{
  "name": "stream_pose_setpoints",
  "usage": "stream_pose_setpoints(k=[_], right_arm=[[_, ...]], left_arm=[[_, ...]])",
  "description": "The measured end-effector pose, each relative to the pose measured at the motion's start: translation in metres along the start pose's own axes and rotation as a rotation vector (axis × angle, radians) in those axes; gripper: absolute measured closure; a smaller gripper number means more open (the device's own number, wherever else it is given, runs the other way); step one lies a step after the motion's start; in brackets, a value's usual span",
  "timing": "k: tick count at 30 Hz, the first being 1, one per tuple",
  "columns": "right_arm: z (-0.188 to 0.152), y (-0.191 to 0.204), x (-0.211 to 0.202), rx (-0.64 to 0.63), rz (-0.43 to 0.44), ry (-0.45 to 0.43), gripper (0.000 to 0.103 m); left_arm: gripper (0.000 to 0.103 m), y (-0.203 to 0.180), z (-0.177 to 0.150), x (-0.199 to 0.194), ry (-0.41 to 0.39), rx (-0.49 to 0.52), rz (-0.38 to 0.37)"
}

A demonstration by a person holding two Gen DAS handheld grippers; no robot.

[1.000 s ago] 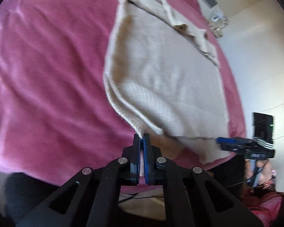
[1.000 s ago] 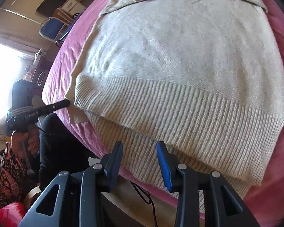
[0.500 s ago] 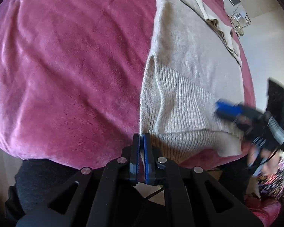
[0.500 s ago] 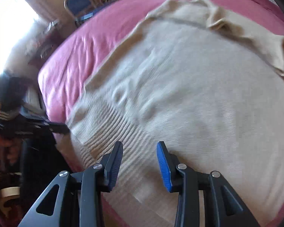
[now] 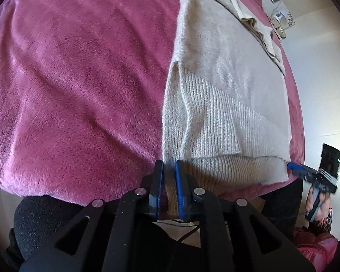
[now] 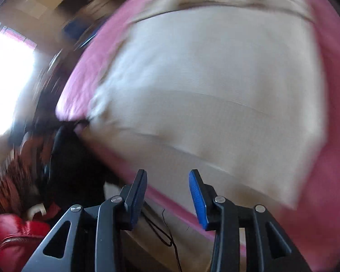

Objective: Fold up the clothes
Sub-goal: 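Grasp the ribbed hem edge with the left tool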

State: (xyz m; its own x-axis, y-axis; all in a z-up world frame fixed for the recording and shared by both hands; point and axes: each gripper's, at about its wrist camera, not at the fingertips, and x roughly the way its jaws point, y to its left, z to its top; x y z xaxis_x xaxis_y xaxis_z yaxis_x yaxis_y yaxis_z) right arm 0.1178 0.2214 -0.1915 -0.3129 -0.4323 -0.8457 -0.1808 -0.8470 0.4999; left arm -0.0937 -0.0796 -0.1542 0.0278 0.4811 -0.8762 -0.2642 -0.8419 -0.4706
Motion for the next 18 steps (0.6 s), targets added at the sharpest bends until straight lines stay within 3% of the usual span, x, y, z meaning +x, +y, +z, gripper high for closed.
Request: stream_pose_setpoints(k=[5,6,8,10,12,13,14,15,16,18], right_arm=[[-0.017,-0.068,-0.009,0.178,-0.022,0.026,0.062],[-0.017,-0.072,-0.005,0.193,0.018,0.024,0.061],[-0.015,-0.075,0.004,0.217,0.111,0.018,0.058],[-0.012,-0.071,0.014,0.23,0.151,0.027,0.058],[-0.011,-0.064,0.021,0.206,0.192,0.044,0.068],[-0.012,-0.06,0.025,0.192,0.22,0.065,0.086],[-0.013,-0.053,0.03,0.185,0.265,0.099,0.098],[-0.016,-0.049,0.033,0.185,0.303,0.119,0.098],[-0.016,-0.05,0.028,0.185,0.312,0.122,0.098],[-0.014,-0.054,0.014,0.197,0.294,0.082,0.099]], left_arm=[[0.087,-0.022,0.001,0.01,0.002,0.083,0.081],[0.085,-0.026,0.001,0.012,0.003,0.099,0.092],[0.071,-0.031,0.0,0.015,0.001,0.106,0.08],[0.067,-0.033,0.0,0.014,0.002,0.124,0.07],[0.067,-0.04,-0.002,0.017,0.019,0.187,0.107],[0.069,-0.043,-0.002,0.019,0.03,0.214,0.125],[0.084,-0.047,-0.002,0.02,0.046,0.234,0.139],[0.096,-0.048,-0.001,0.02,0.065,0.235,0.139],[0.101,-0.046,0.0,0.02,0.081,0.214,0.123],[0.101,-0.04,0.004,0.013,0.07,0.17,0.098]])
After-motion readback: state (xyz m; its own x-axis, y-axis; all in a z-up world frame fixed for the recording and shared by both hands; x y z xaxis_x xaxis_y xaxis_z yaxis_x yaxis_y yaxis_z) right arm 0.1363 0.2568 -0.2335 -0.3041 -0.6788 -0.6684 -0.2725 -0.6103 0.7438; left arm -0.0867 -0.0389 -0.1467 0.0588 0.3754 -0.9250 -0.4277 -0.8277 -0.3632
